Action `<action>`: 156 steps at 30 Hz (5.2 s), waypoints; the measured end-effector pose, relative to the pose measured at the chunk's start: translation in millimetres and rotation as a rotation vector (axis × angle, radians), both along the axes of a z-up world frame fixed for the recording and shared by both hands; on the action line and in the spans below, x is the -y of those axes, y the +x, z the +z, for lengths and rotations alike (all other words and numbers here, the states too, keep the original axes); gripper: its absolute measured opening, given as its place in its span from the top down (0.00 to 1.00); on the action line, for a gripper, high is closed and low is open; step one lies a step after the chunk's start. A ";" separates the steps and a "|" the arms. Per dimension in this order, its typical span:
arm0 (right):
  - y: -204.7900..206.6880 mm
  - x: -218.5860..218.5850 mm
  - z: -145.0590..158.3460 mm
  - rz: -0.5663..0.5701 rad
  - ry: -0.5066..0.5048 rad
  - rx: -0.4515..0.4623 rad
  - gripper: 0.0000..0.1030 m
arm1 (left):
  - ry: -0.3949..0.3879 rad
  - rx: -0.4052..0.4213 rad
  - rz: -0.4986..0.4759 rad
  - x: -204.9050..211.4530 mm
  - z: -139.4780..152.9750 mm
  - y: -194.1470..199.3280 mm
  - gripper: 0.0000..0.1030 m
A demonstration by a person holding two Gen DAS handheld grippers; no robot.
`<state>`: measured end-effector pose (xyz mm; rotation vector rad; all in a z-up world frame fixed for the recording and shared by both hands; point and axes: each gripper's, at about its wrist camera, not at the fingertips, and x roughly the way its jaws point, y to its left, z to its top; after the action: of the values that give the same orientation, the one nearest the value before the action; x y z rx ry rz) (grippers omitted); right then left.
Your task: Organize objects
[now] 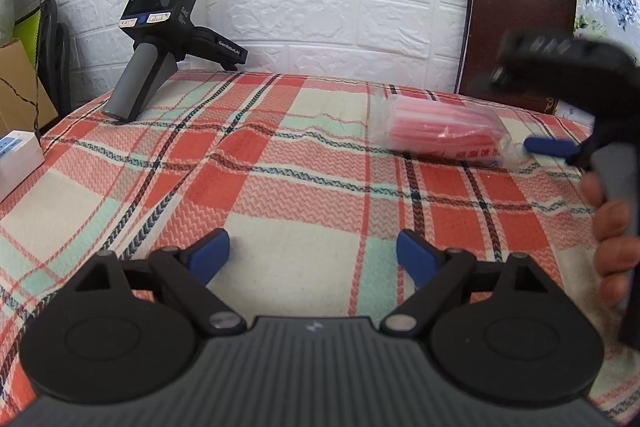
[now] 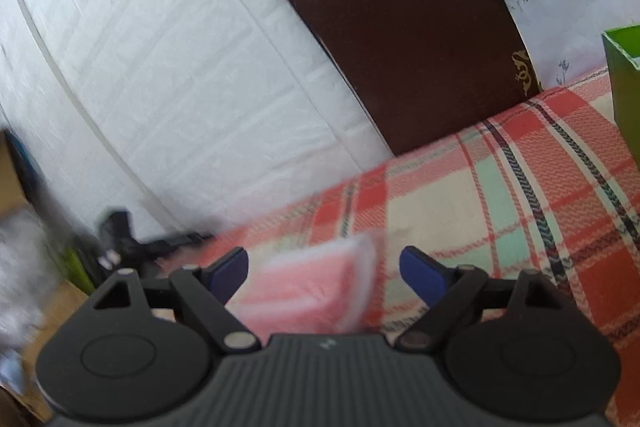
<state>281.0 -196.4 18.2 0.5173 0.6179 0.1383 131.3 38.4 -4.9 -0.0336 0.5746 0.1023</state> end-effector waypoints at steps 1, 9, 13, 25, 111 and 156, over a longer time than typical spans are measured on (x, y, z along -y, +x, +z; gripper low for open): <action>3.8 -6.4 -6.8 0.016 -0.034 -0.027 0.22 | 0.001 0.001 0.000 0.0 0.0 0.1 0.11; -20.1 -39.1 -5.7 0.178 -0.186 0.053 0.79 | 0.001 0.001 0.000 0.3 -0.2 0.1 0.11; -45.6 -17.3 -7.4 0.173 -0.194 0.043 0.93 | 0.006 0.000 0.002 0.7 -0.4 -0.4 0.10; -209.4 51.9 -2.5 0.136 -0.238 0.020 0.96 | 0.016 -0.004 -0.008 1.1 -0.4 -1.9 0.07; -209.6 266.6 26.7 -0.470 -0.503 0.179 0.43 | -0.105 -0.062 -0.610 351.4 79.2 16.2 0.40; -382.8 111.4 75.2 -0.395 -0.199 0.115 0.04 | 0.059 -0.005 -0.452 176.7 92.0 -154.1 0.00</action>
<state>-101.8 -307.8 93.3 0.4259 0.4022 -0.2631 -22.8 -138.4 87.0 0.1538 0.5718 -0.3205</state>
